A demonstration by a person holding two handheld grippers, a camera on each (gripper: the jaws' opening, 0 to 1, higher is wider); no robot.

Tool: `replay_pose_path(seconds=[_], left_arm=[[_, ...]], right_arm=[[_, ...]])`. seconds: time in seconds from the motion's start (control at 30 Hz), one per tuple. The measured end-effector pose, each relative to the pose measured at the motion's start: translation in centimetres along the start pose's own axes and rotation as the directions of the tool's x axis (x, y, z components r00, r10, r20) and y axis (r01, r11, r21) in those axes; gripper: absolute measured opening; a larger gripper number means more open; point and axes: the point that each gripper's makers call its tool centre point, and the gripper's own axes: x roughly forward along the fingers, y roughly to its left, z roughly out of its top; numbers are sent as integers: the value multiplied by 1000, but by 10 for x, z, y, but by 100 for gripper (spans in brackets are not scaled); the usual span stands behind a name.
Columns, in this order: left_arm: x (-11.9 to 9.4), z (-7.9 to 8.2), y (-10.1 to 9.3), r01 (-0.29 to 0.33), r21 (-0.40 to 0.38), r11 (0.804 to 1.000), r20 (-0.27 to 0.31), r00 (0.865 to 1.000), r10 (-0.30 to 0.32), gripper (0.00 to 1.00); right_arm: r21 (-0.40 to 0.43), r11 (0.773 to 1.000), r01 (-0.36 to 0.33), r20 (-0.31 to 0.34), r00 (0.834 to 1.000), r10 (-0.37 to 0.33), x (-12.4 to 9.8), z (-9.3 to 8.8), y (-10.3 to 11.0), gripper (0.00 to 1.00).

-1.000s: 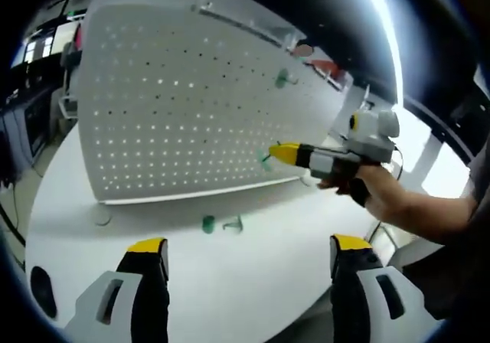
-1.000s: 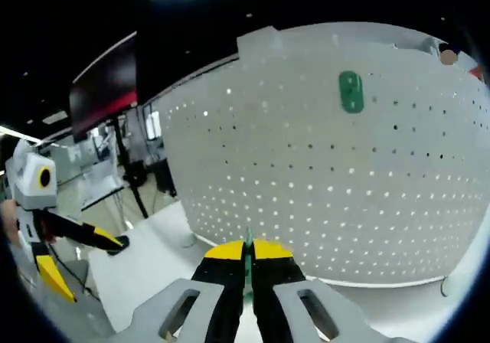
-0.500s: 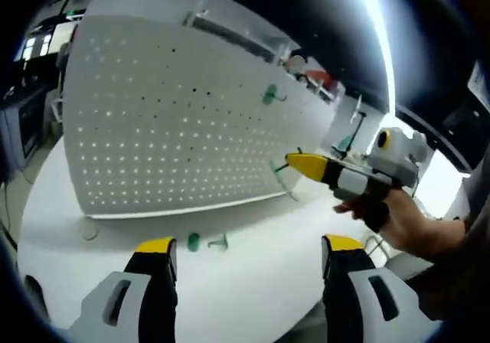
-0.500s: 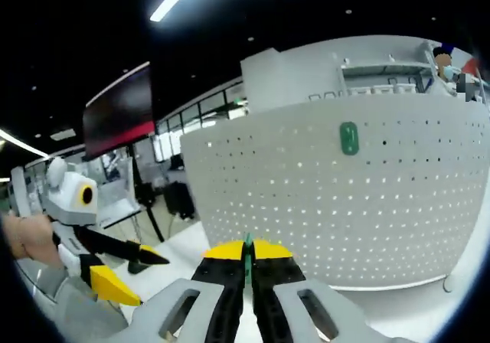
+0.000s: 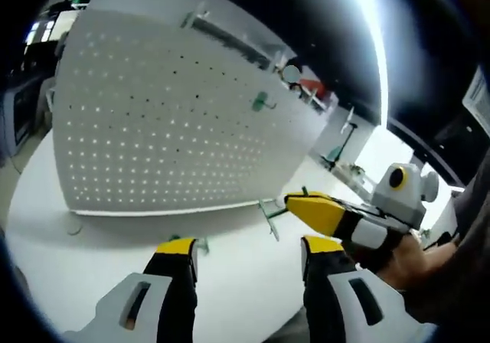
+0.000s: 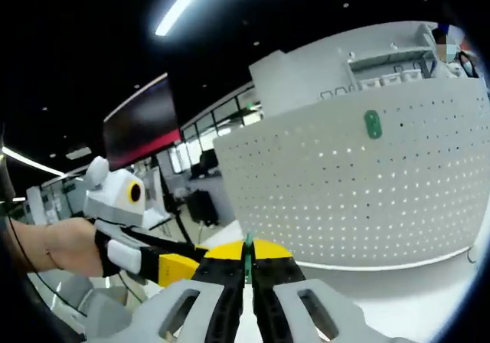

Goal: Insert the hook assembly into the mounting plate slot until the hook locks in place.

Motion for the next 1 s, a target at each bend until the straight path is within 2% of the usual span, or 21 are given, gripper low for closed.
replay_pose_path(seconds=[0.13,0.23,0.33,0.5,0.73,1.0], left_arm=[[0,1,-2,9,-10,1000,4,1000,-9,52],[0,2,-4,24,-20,1000,11,1000,-23,46],[1,2,-6,45,-20,999,18,999,-44,38],[-1,4,-12,93,-58,994,43,995,-91,18],[0,4,-15,113,-75,991,48,993,-109,17],[-1,7,-21,149,-104,983,68,987,-143,10]], right_arm=[[-2,1000,-16,6,1000,17,0,1,7,0],[-9,999,-35,14,999,35,0,2,13,0],[-14,999,-51,17,999,52,0,3,18,0],[-19,997,-69,33,997,69,-2,6,23,0],[-19,997,-80,44,996,81,-3,7,29,0],[-31,996,-80,54,995,82,-4,9,30,0]])
